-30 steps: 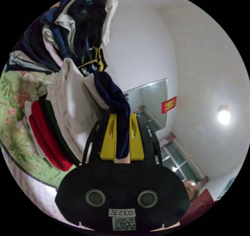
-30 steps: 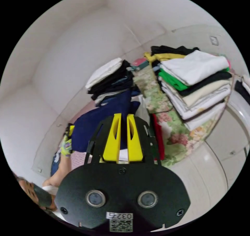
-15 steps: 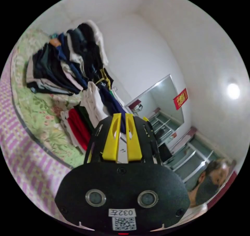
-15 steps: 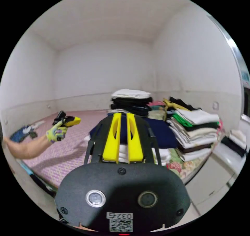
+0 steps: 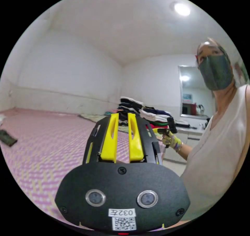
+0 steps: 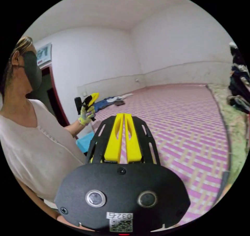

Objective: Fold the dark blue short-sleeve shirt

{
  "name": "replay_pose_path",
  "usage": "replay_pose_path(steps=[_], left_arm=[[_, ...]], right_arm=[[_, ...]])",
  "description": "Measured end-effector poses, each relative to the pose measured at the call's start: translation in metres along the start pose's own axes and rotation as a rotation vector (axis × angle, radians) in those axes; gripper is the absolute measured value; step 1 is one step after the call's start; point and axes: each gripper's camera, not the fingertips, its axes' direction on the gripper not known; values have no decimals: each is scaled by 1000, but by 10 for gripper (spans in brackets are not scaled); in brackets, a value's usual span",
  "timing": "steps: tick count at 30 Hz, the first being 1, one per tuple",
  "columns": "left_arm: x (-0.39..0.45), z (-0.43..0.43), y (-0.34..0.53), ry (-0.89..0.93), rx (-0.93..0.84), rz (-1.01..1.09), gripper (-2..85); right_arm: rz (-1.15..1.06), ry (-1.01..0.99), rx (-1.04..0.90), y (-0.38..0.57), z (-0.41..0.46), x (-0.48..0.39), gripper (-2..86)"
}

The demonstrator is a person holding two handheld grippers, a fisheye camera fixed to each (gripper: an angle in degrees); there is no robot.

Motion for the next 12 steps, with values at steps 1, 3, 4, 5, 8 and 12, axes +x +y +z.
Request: replay_pose_path(steps=[1,3,4,5,8,12], left_arm=[[-8,-19,8,-55,13,-24,11],[-36,-85,41,-359,33,-132,7],[-43,-99,48,-433,21,-166,10],[-59,-123,60,-558,-8,-227,19],[-107,-171,80,-789,-65,-375,62],[-181,-211,72,-1026,-88,-450,100]], right_arm=[[13,-34,-3,-1,8,4,-10],[78,-165,-6,-7,38,22,-10],[96,-197,-2,-8,44,26,-10],[127,-257,4,-11,56,35,-10],[176,-338,-7,-18,79,51,-10],[166,-324,-32,-29,87,63,-10]])
